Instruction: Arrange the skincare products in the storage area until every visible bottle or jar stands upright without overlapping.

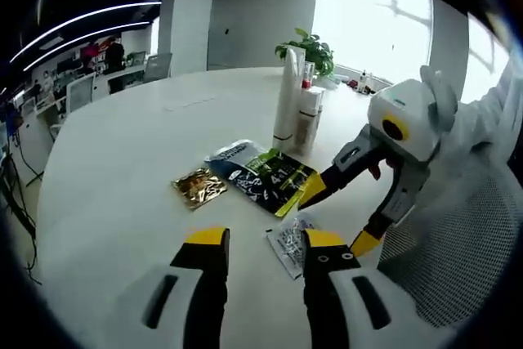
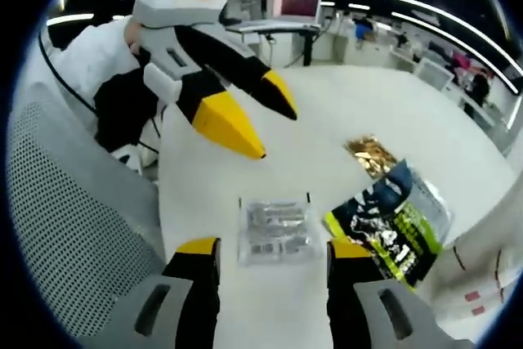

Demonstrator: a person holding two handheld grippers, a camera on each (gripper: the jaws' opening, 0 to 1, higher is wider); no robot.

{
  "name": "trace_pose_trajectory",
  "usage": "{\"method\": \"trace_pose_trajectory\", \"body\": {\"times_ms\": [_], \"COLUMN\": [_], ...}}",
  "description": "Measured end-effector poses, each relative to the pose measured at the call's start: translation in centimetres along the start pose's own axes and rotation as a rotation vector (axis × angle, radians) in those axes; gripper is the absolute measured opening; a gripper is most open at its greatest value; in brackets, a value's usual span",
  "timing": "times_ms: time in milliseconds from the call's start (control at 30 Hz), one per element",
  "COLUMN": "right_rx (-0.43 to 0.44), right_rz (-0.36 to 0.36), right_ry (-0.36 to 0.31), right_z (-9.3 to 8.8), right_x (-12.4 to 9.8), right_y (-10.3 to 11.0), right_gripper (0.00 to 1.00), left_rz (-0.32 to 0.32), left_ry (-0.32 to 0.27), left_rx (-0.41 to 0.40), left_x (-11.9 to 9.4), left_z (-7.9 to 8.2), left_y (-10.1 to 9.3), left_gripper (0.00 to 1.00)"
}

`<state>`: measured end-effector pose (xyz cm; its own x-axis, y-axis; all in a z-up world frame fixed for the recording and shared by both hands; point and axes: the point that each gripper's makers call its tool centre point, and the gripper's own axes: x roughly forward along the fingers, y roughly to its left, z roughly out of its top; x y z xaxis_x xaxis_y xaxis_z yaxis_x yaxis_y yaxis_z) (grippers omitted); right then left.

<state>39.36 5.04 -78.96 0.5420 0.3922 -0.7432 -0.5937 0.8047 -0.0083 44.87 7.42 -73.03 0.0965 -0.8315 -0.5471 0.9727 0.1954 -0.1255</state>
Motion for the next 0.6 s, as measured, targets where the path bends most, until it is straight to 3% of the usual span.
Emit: {"method": "trace_pose_trajectory", "body": {"times_ms": [200,367,600], "right_rx": [-0.012,-0.002,0.035], "right_rz": [-0.003,-0.025,-0.018], "right_ry": [0.018,0.011,-0.005], "right_z": [-0.1,0.2,0.3], "right_x": [0.7,0.3,0.3], "right_y": [-0.4,-1.1,-1.2], "right_gripper": [0.48,0.37,0.36], "left_rz": [-0.008,-0.004,0.002], "left_ry": [0.005,0.009,0.02], "left_rx": [-0.007,-0.015,-0.022], "left_x": [0.1,0.0,-0.2], "left_z": [-0.3,-0.6,-1.2], "left_y": [-0.2,0.0,0.6], "left_gripper": [0.31,0.31,0.31]}}
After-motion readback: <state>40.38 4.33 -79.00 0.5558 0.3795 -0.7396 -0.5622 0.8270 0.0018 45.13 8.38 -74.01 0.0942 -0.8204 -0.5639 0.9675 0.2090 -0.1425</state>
